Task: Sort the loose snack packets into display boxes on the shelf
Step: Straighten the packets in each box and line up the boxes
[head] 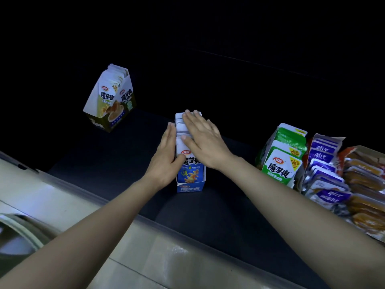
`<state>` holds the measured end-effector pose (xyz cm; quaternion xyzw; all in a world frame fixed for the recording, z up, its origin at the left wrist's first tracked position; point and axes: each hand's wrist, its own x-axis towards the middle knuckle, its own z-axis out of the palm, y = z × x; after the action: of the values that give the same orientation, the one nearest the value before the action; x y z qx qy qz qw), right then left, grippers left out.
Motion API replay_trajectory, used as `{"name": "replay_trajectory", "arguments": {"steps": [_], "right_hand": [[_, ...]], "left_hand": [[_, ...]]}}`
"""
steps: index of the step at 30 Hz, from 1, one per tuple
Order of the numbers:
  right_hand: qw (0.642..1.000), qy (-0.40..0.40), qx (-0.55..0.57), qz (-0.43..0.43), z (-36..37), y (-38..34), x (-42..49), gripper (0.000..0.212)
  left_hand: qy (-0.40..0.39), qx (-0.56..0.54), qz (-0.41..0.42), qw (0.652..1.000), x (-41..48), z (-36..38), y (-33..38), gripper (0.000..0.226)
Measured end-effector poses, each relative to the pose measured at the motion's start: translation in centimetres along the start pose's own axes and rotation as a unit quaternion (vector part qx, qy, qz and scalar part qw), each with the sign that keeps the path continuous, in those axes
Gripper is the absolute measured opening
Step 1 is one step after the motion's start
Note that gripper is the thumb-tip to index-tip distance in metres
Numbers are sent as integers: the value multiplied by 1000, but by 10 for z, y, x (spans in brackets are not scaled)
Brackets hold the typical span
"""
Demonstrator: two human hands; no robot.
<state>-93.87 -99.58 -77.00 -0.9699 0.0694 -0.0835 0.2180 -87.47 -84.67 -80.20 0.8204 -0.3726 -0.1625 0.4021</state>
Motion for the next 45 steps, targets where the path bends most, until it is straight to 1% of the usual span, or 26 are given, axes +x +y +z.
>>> {"name": "replay_trajectory", "arguments": {"steps": [6, 9, 11, 14, 16, 19, 22, 24, 27, 30, 32, 33, 34, 35, 36, 38, 40, 42, 45], "right_hand": [[999, 26, -5, -26, 0, 13, -19, 63], [1000, 1, 22, -11, -2, 13, -14, 63], [999, -6, 39, -1, -8, 13, -11, 63], [998, 19, 59, 7, -8, 18, -21, 66], [999, 5, 50, 6, -1, 19, -28, 66], [999, -5, 39, 12, 4, 17, -24, 68], [999, 15, 32, -3, -2, 17, -24, 67], [999, 8, 49, -8, -2, 19, -27, 65], [995, -3, 101, 0, 0, 17, -27, 65], [980, -10, 192, 48, -1, 15, -29, 81], [958, -58, 253, 121, 1, 18, -37, 94], [938, -100, 288, 164, 5, 22, -42, 98], [913, -135, 329, 199, 7, 23, -46, 98], [894, -149, 357, 228, 12, 24, -51, 95], [889, -137, 366, 238, 16, 24, -55, 92], [916, -77, 329, 214, 20, 21, -59, 85], [933, -48, 307, 183, 22, 9, -59, 77], [931, -47, 327, 156, 26, -3, -57, 74], [924, -41, 342, 166, 29, -8, -50, 76]], "left_hand": [[-12, -38, 11, 999, -3, -4, 0, 75], [-18, -74, -7, 997, 1, -2, 5, 70], [-15, -63, 1, 998, 2, -4, 5, 67], [-5, -52, 18, 998, -2, -6, 5, 58], [-10, -58, 19, 998, -3, -2, 7, 62], [0, -14, 25, 1000, -1, 2, 13, 71], [28, 49, 72, 996, -1, -1, 14, 72], [24, 92, 87, 992, -1, -1, 12, 69], [21, 113, 72, 991, 4, 0, 12, 69], [28, 66, 69, 995, 1, -2, 13, 72], [34, 20, 22, 999, -9, -1, 9, 72], [31, -1, -8, 999, -15, -1, 4, 72], [29, -15, -30, 999, -20, -1, -1, 74], [27, -22, -39, 999, -25, -1, -7, 76], [25, -28, -39, 999, -28, 0, -12, 77], [14, -47, -35, 998, -32, 3, -14, 74], [-6, -74, -23, 997, -33, 8, -9, 68], [-13, -93, -14, 996, -31, 13, -1, 68], [-8, -104, -22, 994, -28, 13, 5, 71]]}}
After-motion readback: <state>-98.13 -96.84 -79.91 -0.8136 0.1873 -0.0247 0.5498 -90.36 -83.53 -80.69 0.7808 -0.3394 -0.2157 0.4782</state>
